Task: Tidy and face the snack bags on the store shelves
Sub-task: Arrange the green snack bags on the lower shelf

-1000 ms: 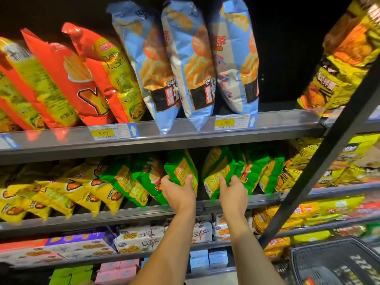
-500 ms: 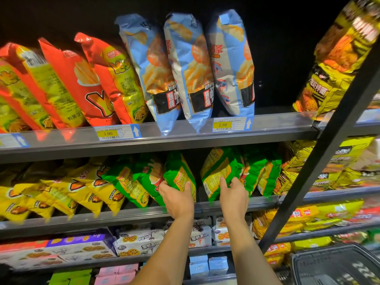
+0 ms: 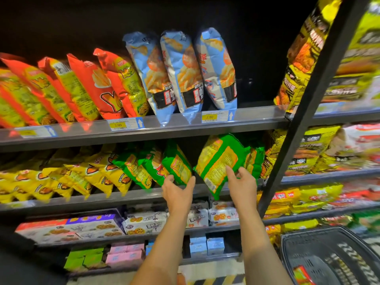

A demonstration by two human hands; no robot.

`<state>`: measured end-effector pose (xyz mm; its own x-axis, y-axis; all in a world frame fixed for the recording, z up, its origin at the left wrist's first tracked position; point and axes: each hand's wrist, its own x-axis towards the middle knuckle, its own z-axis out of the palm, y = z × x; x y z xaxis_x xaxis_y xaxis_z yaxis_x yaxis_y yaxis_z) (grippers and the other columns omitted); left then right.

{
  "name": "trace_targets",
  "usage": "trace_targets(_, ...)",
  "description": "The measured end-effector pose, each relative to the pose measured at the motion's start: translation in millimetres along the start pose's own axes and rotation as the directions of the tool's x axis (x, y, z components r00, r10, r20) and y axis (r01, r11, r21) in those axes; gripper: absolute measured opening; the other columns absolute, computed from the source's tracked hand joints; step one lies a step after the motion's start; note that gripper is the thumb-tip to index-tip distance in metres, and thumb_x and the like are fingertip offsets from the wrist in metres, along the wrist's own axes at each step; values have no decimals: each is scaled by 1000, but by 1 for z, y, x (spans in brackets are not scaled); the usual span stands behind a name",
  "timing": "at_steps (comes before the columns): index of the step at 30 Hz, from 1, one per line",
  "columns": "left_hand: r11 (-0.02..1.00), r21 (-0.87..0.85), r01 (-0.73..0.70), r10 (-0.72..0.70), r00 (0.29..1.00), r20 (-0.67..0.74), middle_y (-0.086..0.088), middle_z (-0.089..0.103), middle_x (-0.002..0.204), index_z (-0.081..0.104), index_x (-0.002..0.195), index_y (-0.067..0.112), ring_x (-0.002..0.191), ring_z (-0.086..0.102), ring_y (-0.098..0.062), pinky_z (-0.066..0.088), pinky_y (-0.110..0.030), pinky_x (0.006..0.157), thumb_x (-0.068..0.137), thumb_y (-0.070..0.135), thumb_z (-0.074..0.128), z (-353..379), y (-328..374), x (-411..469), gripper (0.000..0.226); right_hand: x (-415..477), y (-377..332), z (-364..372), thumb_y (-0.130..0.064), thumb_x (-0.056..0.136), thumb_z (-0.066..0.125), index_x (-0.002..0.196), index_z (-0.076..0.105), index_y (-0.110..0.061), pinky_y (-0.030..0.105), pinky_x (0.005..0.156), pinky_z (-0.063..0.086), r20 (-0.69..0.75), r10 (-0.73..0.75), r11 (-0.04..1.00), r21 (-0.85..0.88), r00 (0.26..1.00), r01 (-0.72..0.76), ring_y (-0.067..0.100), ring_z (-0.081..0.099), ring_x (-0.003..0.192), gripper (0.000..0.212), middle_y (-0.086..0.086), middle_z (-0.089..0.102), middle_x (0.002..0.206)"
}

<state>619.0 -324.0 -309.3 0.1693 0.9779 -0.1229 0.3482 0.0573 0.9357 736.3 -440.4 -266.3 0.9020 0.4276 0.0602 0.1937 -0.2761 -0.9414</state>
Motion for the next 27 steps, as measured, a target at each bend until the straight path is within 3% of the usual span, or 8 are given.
trace_targets(4,992,-35,-123,127,981,145,-2,36,162,35,158,20,152,31,-23,35,-47,119,89,55,77,-17,9,-45,88,-25,13,-34,-45,102,61,71,44,-11,44,65,45,139,-15,993,120,990,-2,21,45,67,49,17,44,71)
trace_targets(6,990,-47,-130,136,974,179,1,37,162,33,160,23,151,33,-22,36,-45,117,88,57,77,-25,13,-66,90,-41,18,-52,-42,103,60,68,47,-16,42,64,38,199,-14,988,154,980,-17,20,46,64,46,9,46,65)
trace_targets(8,993,-66,-100,112,970,214,4,48,155,36,158,26,144,45,-20,40,-45,117,87,57,78,-32,15,-85,88,-58,18,-68,-35,106,58,74,60,-15,41,65,45,265,-15,981,190,964,-36,17,58,66,38,1,62,67)
trace_targets(12,986,-157,-60,120,905,408,18,72,119,62,123,38,112,67,-6,51,-39,102,93,51,75,-46,20,-120,35,-85,17,-92,-32,108,55,99,73,-10,59,85,57,341,3,947,300,940,-112,38,73,90,29,18,76,98)
trace_targets(17,959,-271,-81,184,907,378,13,79,108,73,115,30,104,73,-6,53,-29,85,97,35,75,-53,20,-146,19,-106,13,-109,-31,108,54,100,74,-12,58,90,57,330,44,928,336,943,-161,41,73,96,29,14,78,96)
trace_targets(21,961,-238,-141,230,886,403,15,78,102,73,106,32,94,71,3,51,-22,78,96,31,77,-53,24,-154,12,-116,3,-119,-37,105,58,106,73,-18,54,94,59,309,3,933,342,951,-114,22,76,96,24,4,80,99)
trace_targets(24,964,-161,-213,265,838,477,22,77,90,71,99,35,84,70,10,48,-11,69,94,31,79,-50,25,-157,10,-116,-6,-129,-39,102,64,101,69,-27,30,90,60,194,-75,937,349,978,3,1,72,94,13,-10,76,93)
trace_targets(27,967,-159,-200,255,789,559,18,80,95,74,100,33,91,74,-2,50,-15,72,97,39,73,-49,34,-167,7,-109,-4,-137,-43,98,69,103,74,-36,49,94,59,69,-84,935,350,994,54,16,73,104,9,-7,78,104)
